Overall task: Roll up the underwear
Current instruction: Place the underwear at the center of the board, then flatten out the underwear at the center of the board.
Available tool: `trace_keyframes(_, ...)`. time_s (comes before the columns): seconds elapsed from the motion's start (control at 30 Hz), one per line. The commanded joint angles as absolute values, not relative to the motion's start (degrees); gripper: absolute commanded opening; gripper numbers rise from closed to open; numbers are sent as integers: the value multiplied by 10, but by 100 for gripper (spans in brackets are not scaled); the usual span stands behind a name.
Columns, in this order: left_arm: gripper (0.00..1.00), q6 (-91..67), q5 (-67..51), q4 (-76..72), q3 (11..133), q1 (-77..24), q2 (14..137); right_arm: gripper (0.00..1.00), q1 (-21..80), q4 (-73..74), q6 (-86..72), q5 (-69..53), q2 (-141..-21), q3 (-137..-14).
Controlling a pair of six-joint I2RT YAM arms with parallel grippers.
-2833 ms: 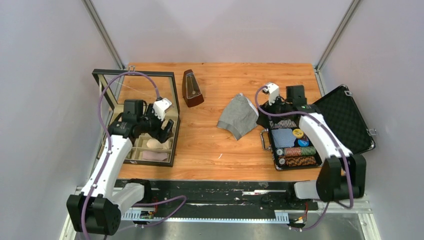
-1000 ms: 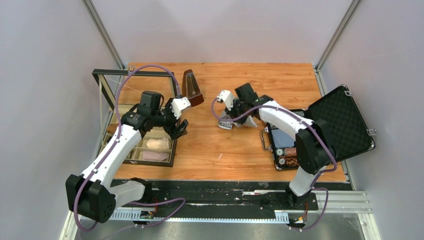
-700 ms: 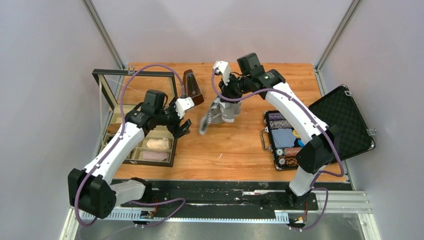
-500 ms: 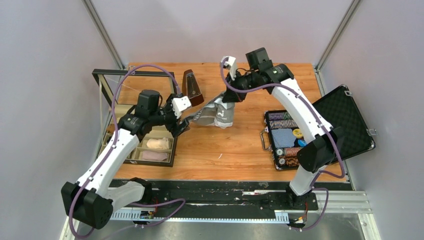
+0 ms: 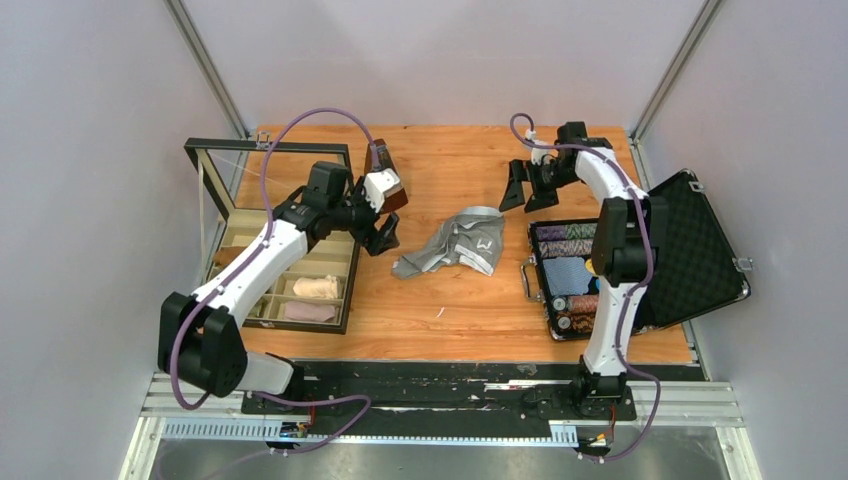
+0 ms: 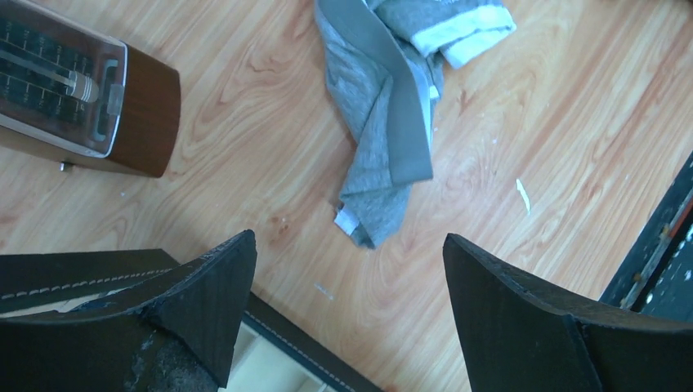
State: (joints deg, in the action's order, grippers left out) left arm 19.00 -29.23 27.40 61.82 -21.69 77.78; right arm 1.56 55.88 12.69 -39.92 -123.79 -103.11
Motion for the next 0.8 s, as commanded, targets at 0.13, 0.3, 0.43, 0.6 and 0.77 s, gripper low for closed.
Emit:
trace_keyframes(0.13,87,247,-330,289,667,-259,826,98,47,510,112,-347,-994,-876)
trace_keyframes(0.3,77,493,-323,309,629,-315,837,84,46,508,114,-331,-907,-799)
trace_keyframes(0.43,64,574,-315,217,558,-330,844,80,34,459,99,-347,-850,-771)
trace_keyframes(0.6,57,641,-298,101,486,-339,862,80,33,424,80,-337,-838,-761)
trace_keyframes(0.77,58,630,-302,36,459,-354,872,80,34,404,70,-343,-817,-722)
